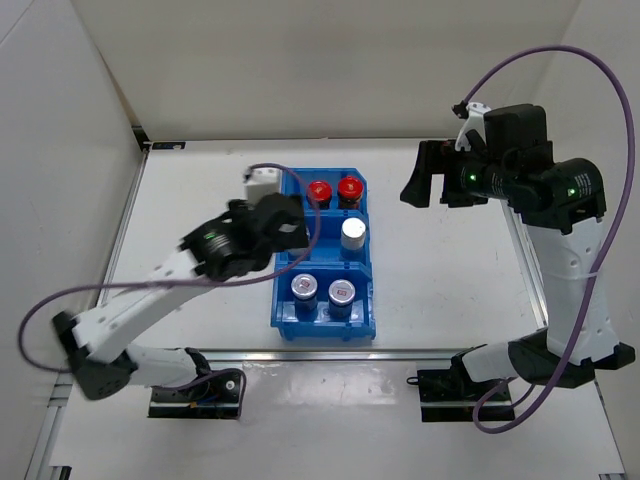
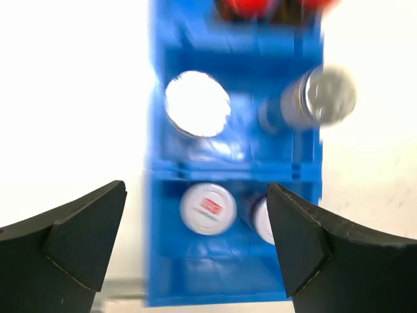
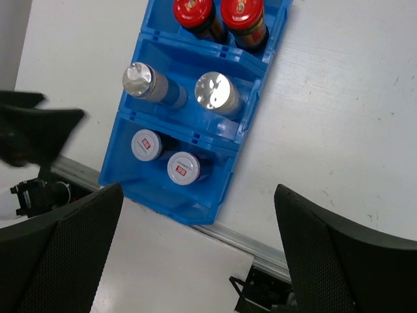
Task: Organize the condiment bottles
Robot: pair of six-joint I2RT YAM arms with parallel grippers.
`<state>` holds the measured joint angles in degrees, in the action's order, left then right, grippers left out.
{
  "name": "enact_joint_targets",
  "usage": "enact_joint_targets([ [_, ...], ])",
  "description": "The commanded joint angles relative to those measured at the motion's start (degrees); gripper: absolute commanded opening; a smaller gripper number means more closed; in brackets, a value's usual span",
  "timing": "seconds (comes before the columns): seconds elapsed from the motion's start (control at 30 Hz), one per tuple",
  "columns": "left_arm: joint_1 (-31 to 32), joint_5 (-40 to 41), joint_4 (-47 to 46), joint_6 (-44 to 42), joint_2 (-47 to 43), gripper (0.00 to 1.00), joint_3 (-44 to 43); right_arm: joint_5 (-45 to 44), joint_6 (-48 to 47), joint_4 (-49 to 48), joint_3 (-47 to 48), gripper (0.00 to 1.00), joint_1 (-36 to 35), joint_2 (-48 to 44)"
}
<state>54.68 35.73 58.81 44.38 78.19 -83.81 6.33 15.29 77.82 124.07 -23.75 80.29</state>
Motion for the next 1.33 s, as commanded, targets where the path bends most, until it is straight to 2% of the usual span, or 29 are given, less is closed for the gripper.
enact_joint_targets([
  [0.0,0.08,14.09,-3.98,-11.03,-12.60,0.99,5.27,-0.53,1.59,12.53,-3.65,1.00,0.19,-2.95],
  [0.03,0.08,14.11,-7.70,-18.12,-18.28,0.99,8.11,-0.53,1.59,12.01,-4.18,1.00,0.19,-3.56],
  [0.1,-2.54,15.60,-14.48,-22.74,-23.32,0.99,13.56,-0.53,1.59,12.00,-4.72,1.00,0.19,-4.09],
  [0.2,-7.90,18.24,-29.40,-30.99,-32.99,0.99,26.55,-0.53,1.06,11.39,-5.86,1.00,0.19,-4.09],
  [0.23,-9.40,18.76,-35.28,-34.85,-35.54,0.99,35.47,-0.53,1.06,11.39,-5.86,1.00,0.19,-4.61],
  [0.27,-9.41,18.77,-47.35,-42.72,-40.09,0.99,40.34,-0.53,1.06,11.39,-5.86,1.00,0.19,-4.62],
  [0.33,-10.72,17.46,-58.40,-49.01,-43.64,0.99,51.40,-0.53,0.53,11.39,-5.86,1.00,0.19,-4.62],
  [0.37,-12.64,17.80,-56.19,-45.82,-44.44,0.99,52.34,-0.53,0.53,11.39,-5.86,1.00,0.19,-5.14],
  [0.47,-16.00,20.00,-55.01,-38.07,-42.25,0.99,56.20,-0.53,-0.08,12.00,-6.47,1.00,0.19,-6.28],
  [0.5,-16.79,20.00,-61.55,-39.01,-42.25,0.99,57.78,-1.14,-0.08,12.70,-6.47,1.00,0.19,-6.29],
  [0.57,-19.67,16.06,-68.79,-42.52,-40.51,0.99,62.09,-1.76,-0.61,12.71,-7.09,1.00,0.19,-7.51],
  [0.77,-31.71,13.05,-83.22,-37.18,-27.86,0.99,65.79,-1.76,-1.14,12.71,-8.76,1.00,0.19,-10.68],
  [0.87,-36.29,6.92,-90.16,-38.39,-21.02,0.99,66.94,-2.28,-1.14,13.23,-9.28,1.00,0.19,-12.08],
  [0.93,-37.44,2.26,-92.28,-40.33,-17.04,0.99,66.94,-2.98,-1.14,13.23,-9.29,1.00,0.19,-12.79],
  [1.03,-39.99,1.63,-97.64,-37.01,-12.55,0.99,66.94,-2.38,-1.14,13.76,-10.34,1.00,0.19,-14.11],
  [1.07,-40.61,-1.33,-98.26,-37.61,-11.41,0.99,67.46,-2.37,-1.14,13.76,-10.34,1.00,0.19,-14.72],
  [1.17,-42.45,-3.46,-100.20,-37.61,-7.46,0.99,67.46,-2.37,-1.14,13.24,-10.87,1.00,0.19,-15.25],
  [1.3,-42.98,-7.68,-102.48,-41.65,-4.46,0.99,65.97,-4.47,-0.97,13.23,-10.87,1.00,0.19,-16.48],
])
